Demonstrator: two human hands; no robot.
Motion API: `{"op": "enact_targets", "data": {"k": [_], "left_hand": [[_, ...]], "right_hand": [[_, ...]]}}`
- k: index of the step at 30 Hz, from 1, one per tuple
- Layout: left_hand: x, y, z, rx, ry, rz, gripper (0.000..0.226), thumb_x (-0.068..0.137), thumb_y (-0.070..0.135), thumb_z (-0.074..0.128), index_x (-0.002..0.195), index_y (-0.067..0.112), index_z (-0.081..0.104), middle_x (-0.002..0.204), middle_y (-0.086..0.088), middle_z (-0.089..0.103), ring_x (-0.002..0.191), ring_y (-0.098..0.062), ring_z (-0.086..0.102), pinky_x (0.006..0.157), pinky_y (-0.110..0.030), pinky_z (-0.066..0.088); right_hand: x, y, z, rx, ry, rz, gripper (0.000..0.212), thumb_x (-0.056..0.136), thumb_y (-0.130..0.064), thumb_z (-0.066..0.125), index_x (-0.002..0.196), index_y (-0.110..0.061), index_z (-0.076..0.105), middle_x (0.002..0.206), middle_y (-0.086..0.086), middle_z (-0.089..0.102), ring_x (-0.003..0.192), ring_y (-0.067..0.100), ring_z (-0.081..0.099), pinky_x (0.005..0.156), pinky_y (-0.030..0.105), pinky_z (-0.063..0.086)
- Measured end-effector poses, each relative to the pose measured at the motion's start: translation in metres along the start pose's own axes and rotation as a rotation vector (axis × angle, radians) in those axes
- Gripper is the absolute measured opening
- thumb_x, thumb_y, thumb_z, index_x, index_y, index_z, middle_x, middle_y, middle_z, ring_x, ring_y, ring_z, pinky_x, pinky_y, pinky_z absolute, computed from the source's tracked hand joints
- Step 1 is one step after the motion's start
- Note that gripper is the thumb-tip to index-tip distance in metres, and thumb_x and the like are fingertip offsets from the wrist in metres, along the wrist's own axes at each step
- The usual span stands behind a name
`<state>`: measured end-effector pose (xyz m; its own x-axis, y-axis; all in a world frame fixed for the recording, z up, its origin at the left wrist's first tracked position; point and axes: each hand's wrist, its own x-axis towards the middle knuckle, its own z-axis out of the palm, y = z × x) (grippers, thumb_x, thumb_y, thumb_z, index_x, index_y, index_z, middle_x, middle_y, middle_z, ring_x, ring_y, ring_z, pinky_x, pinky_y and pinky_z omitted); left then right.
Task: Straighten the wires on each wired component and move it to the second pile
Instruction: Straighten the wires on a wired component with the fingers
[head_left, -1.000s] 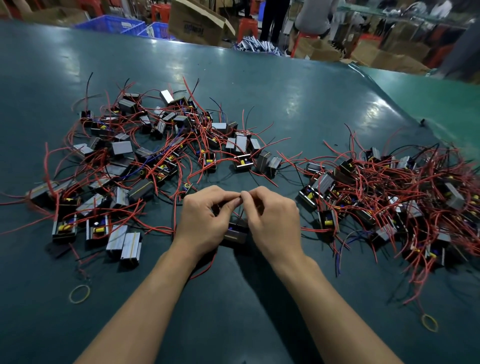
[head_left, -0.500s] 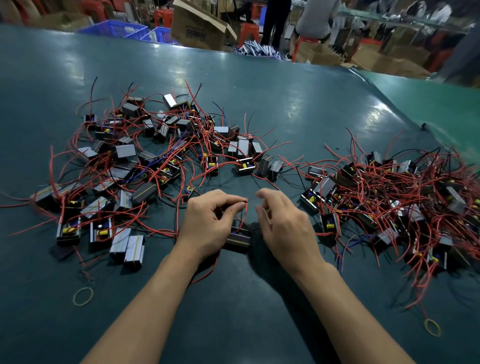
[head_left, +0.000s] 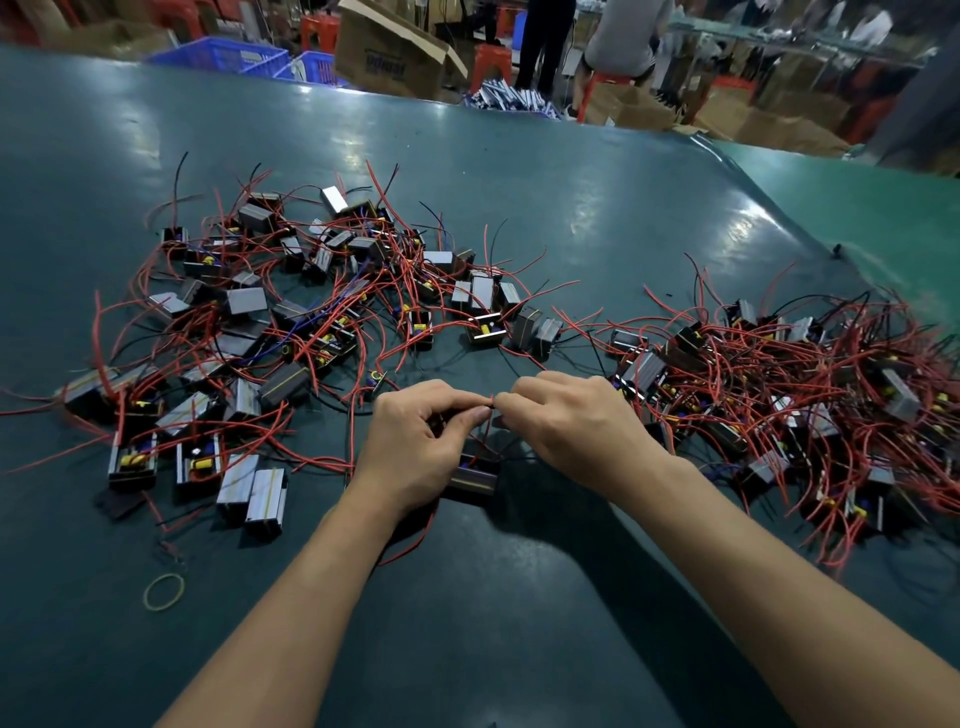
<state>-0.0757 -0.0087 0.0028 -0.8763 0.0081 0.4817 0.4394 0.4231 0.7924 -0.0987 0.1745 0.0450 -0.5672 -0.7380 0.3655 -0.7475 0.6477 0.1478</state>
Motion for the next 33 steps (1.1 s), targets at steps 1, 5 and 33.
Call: {"op": "enact_targets", "data": {"k": [1, 5, 33], "left_hand": [[0.000, -0.001, 0.000, -0.011, 0.007, -0.009, 0.010, 0.082, 0.005, 0.075, 0.088, 0.012, 0.078, 0.080, 0.006, 0.072, 0.077, -0.003, 0.067, 0.072, -0.013, 0.048], [0.000, -0.001, -0.001, -0.050, 0.015, -0.040, 0.011, 0.083, 0.005, 0.075, 0.088, 0.013, 0.078, 0.081, 0.008, 0.073, 0.078, -0.003, 0.068, 0.072, -0.012, 0.048], [-0.001, 0.002, 0.001, 0.040, 0.191, 0.079, 0.012, 0.086, 0.012, 0.070, 0.097, 0.015, 0.076, 0.092, 0.002, 0.072, 0.088, -0.017, 0.065, 0.077, -0.034, 0.052]], "right_hand": [[0.000, -0.001, 0.000, -0.009, -0.003, 0.005, 0.008, 0.081, -0.007, 0.073, 0.087, -0.010, 0.070, 0.073, 0.003, 0.062, 0.059, 0.026, 0.057, 0.036, 0.031, 0.041], [0.004, -0.005, 0.001, 0.002, 0.016, 0.026, 0.003, 0.085, -0.008, 0.069, 0.083, -0.008, 0.067, 0.072, 0.005, 0.060, 0.060, 0.027, 0.057, 0.037, 0.034, 0.042], [0.014, -0.028, 0.009, 1.099, 0.079, 0.913, 0.039, 0.094, -0.037, 0.059, 0.065, -0.012, 0.067, 0.052, -0.003, 0.061, 0.048, 0.008, 0.053, 0.054, 0.027, 0.043]]}}
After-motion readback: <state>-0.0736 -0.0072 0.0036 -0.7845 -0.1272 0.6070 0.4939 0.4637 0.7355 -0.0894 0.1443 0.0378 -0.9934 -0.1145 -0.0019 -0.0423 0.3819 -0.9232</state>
